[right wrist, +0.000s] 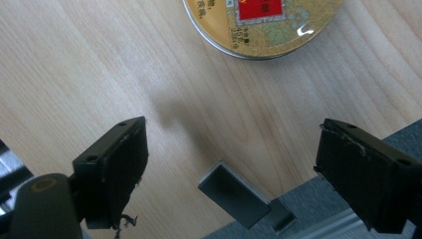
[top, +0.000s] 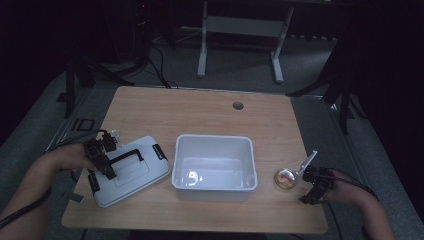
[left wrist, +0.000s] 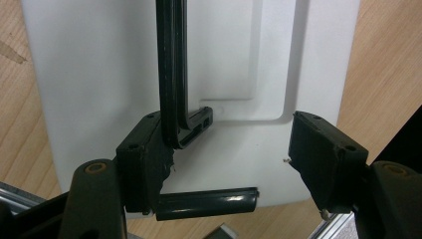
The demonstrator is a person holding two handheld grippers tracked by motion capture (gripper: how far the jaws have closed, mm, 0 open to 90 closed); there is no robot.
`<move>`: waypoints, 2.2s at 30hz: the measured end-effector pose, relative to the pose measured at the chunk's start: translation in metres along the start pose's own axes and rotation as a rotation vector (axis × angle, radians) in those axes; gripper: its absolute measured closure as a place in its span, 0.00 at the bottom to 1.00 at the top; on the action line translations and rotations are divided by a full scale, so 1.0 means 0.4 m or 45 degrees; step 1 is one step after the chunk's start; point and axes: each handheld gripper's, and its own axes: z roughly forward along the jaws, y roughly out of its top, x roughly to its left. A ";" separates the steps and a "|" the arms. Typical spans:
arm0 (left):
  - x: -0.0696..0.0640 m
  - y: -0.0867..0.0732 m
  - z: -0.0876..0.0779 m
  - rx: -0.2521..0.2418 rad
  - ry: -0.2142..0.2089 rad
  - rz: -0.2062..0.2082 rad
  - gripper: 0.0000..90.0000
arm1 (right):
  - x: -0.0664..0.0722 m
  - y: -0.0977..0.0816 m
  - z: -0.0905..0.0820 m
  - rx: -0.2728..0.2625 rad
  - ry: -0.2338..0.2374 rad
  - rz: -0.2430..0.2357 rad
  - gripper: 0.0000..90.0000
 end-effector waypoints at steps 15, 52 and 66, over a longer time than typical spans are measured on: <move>-0.001 -0.006 -0.001 -0.020 -0.013 -0.010 0.36 | -0.021 0.073 0.013 -0.011 -0.026 -0.031 0.13; 0.002 -0.016 -0.002 -0.012 -0.040 -0.019 0.36 | 0.007 0.195 0.036 0.137 -0.076 -0.467 0.22; -0.002 -0.016 -0.014 -0.007 -0.023 -0.015 0.36 | 0.111 0.231 -0.152 0.077 -0.064 -0.731 0.22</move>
